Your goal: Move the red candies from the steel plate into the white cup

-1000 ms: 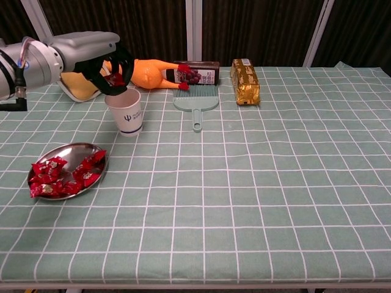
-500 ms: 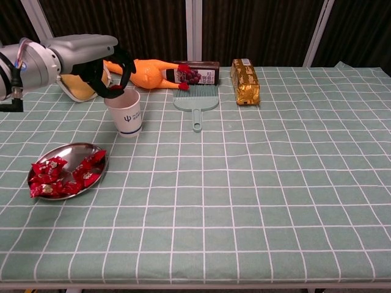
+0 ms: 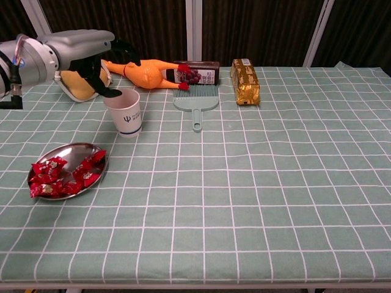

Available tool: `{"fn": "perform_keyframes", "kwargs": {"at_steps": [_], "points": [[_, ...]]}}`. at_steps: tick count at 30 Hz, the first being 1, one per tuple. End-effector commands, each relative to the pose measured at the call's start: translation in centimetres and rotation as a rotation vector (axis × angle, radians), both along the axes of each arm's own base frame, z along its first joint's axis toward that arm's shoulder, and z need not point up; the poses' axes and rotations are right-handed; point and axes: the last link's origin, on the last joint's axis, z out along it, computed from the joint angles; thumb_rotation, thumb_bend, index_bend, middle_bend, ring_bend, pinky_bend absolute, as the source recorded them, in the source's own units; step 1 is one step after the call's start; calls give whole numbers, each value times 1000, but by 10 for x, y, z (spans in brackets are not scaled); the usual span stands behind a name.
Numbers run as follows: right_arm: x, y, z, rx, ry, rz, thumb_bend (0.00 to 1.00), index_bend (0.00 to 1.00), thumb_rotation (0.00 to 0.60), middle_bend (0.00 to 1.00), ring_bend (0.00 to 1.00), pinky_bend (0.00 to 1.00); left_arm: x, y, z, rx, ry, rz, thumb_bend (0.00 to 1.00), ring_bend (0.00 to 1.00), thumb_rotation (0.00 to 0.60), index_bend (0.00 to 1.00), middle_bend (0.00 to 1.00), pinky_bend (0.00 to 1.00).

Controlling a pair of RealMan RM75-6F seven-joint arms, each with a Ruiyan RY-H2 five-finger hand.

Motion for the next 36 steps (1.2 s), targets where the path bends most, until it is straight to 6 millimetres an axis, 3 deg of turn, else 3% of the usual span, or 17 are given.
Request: {"fn": "perform_keyframes", "kwargs": {"at_steps": [1,7,11,16,24,36], "points": [[0,-1,1,-2,0,2,248,0,600,153,0,82,-1,-1,17,44,-78,14,285,207,600,295,271,502],[1,-4,1,0,-1,11,252,0,600,153,0,82,-26,-22,56,75,-129,47,259,208,600,298,279,500],[2,-6,-2,8,-8,21,249,0,600,153,0,83,-49,-46,63,78,-47,28,233,210,600,383,307,499],[4,-6,-4,12,-8,26,249,0,600,153,0,83,-71,-80,51,9,38,9,210,234,600,400,335,474],[8,-5,-4,11,-6,36,249,0,600,152,0,83,-76,-114,21,-118,117,-34,214,234,600,360,368,428],[6,-4,-4,12,-9,29,250,0,600,152,0,84,-78,-119,-14,-187,215,-33,238,233,600,373,387,395]]}}
